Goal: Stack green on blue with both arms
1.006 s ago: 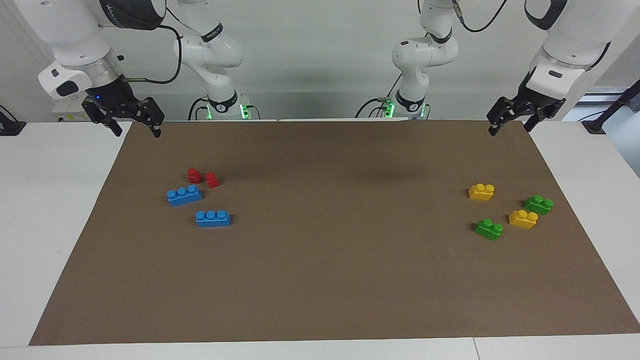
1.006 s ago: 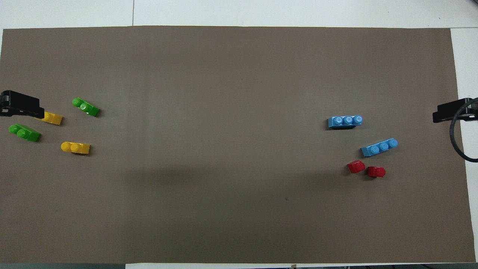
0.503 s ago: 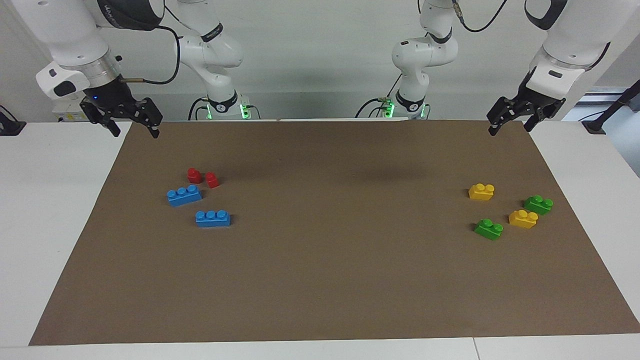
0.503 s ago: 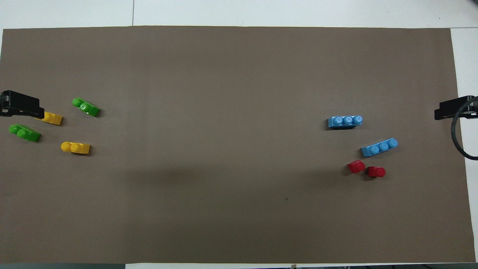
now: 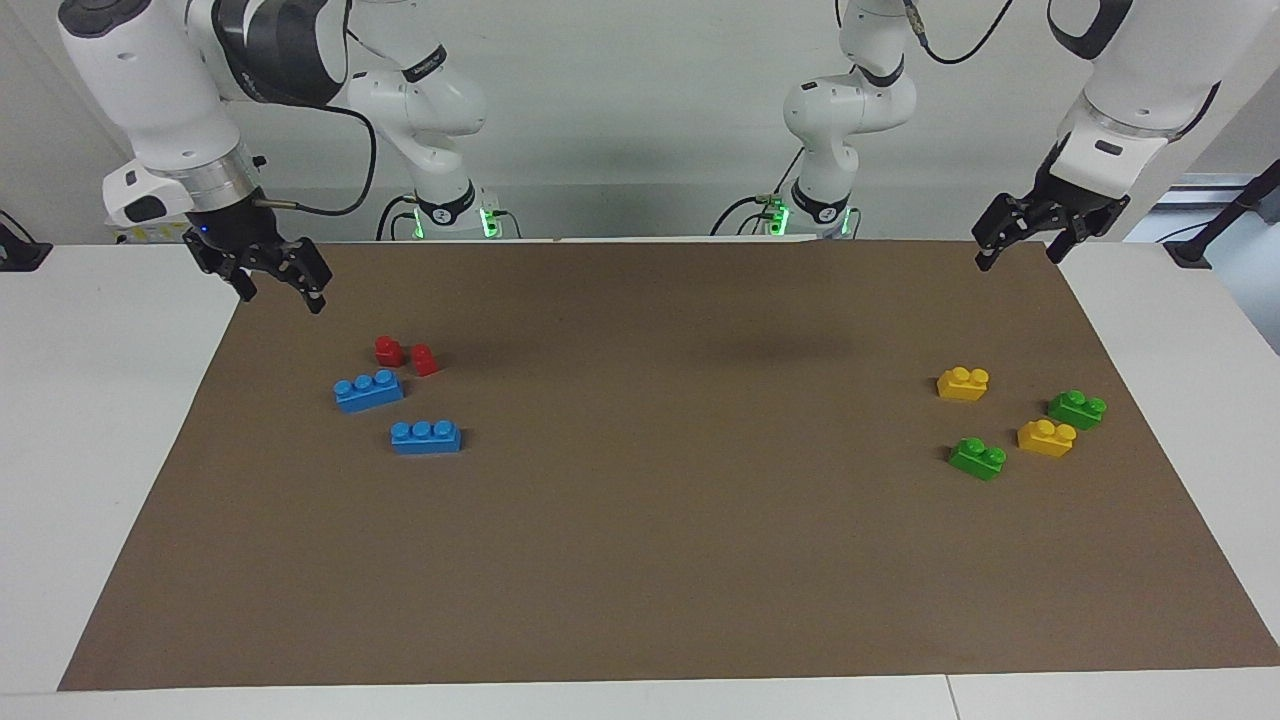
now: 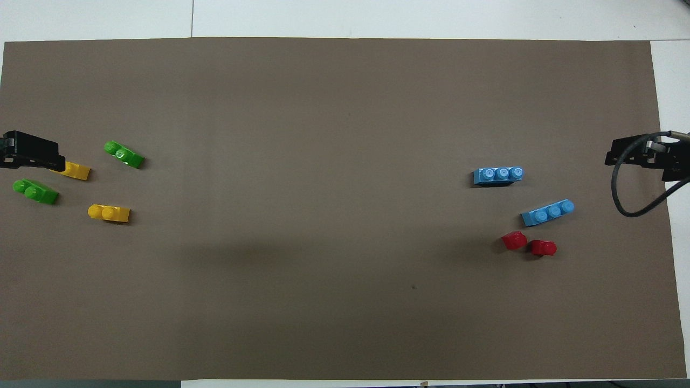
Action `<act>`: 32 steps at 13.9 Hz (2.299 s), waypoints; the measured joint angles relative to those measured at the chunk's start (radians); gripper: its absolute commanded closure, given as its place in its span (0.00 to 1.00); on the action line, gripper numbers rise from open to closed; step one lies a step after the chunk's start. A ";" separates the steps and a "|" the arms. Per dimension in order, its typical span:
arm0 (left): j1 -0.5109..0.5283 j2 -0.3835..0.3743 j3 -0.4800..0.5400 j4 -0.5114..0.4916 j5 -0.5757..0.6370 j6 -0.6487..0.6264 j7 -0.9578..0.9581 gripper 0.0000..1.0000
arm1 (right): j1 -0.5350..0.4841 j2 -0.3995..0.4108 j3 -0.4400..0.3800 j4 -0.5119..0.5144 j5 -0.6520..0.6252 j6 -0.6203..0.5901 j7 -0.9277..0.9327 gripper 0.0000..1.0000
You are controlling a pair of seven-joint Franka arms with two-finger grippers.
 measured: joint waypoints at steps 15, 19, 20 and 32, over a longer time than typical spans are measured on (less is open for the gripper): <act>0.114 -0.051 0.010 -0.356 -0.045 0.329 -0.545 0.00 | -0.087 0.296 -0.003 -0.031 0.478 0.106 0.839 0.04; 0.120 0.076 0.010 -0.358 -0.048 0.492 -0.761 0.00 | -0.087 0.353 -0.003 -0.038 0.481 0.102 0.846 0.03; 0.120 0.105 0.009 -0.355 -0.048 0.511 -0.782 0.00 | -0.088 0.369 -0.004 -0.038 0.481 0.102 0.846 0.03; 0.119 0.388 0.005 -0.163 -0.048 0.595 -0.832 0.00 | -0.060 0.424 0.001 -0.105 0.567 0.236 0.846 0.04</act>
